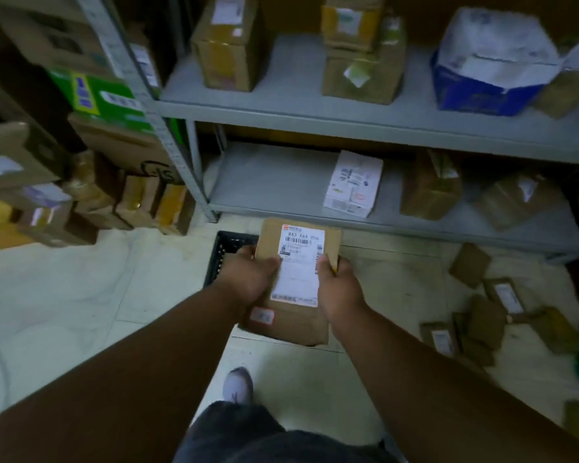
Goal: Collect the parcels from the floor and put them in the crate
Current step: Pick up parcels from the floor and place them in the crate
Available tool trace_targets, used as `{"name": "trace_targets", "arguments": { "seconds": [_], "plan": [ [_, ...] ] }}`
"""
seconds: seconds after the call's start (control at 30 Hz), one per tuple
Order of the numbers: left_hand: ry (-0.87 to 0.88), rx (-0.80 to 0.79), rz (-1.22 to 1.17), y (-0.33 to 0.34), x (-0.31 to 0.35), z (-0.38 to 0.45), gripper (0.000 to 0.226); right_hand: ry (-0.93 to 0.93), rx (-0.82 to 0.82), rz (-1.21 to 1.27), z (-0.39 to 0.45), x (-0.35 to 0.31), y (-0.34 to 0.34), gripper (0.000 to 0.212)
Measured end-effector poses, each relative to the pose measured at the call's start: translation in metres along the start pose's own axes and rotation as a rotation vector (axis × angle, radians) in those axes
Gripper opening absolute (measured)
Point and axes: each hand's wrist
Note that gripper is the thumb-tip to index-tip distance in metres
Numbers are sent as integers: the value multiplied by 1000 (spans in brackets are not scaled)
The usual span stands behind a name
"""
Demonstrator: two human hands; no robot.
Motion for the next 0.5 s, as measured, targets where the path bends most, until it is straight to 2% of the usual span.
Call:
{"name": "trace_targets", "arguments": {
  "seconds": [0.03,0.13,0.27,0.4,0.5],
  "plan": [
    [26,50,57,-26,-2,4,23,-14,-4,-4,-3,-14,22,45],
    [74,165,237,-72,-8,15,26,-28,-11,-68,-2,-45,68,44],
    [49,198,155,-84,-28,50,31,12,-7,-115,31,-56,109,43],
    [105,181,233,-80,-75,112,69,66,-6,-125,89,-40,160,35],
    [43,160,302,-79,-117,171,94,122,-42,-157,137,-19,210,29]
  ]
}}
Point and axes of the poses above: each hand's wrist, its own z-axis towards the middle knuckle, its own y-axis out of the palm, x = y × z, and after that the axes turned 9 degrees about -z, right-handed
